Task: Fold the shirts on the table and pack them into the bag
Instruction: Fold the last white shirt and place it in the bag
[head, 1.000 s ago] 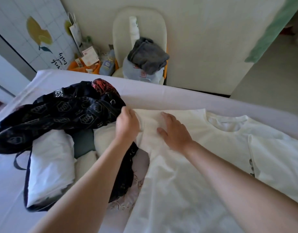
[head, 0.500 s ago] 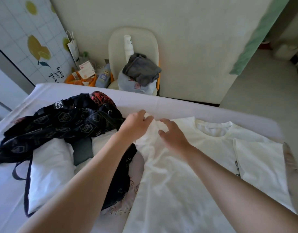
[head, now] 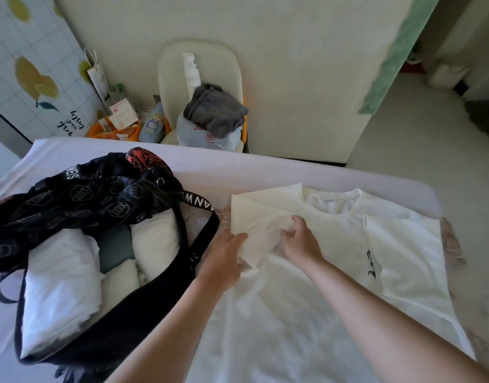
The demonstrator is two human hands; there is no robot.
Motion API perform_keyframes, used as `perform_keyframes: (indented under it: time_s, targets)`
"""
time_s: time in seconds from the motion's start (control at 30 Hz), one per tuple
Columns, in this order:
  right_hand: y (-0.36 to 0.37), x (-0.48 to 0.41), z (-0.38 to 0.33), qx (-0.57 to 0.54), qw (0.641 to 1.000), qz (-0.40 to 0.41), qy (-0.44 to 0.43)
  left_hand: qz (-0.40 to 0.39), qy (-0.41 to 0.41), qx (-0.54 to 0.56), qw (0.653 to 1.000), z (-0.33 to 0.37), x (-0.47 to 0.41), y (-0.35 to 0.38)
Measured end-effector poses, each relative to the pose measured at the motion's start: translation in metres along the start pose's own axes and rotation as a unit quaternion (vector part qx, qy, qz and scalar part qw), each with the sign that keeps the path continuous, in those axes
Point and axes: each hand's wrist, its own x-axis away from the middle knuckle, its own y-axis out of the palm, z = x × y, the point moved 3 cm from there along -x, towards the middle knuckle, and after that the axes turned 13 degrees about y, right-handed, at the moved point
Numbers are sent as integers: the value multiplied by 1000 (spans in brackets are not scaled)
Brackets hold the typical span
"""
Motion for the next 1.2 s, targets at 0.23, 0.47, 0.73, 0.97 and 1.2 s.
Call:
perform_keyframes:
  time_s: [0.23,0.47,0.73,0.97,1.2]
  targets:
    - [17,-1,-27,-57,997,18,-41,266,79,29,960,-1,13,-18]
    - [-4,-6,-17,276,947,162,2,-72,35,97,992,15,21,6]
    - [53,-22,-92,295,923,83,-234,101,-160,129,973,-14,17,11]
    - [37,-49,-129,256,921,201,-215,101,-203,182,957,-24,19,8]
    - [42,-20,-100,220,896,213,-323,172,-55,-104,978,-9,6,7]
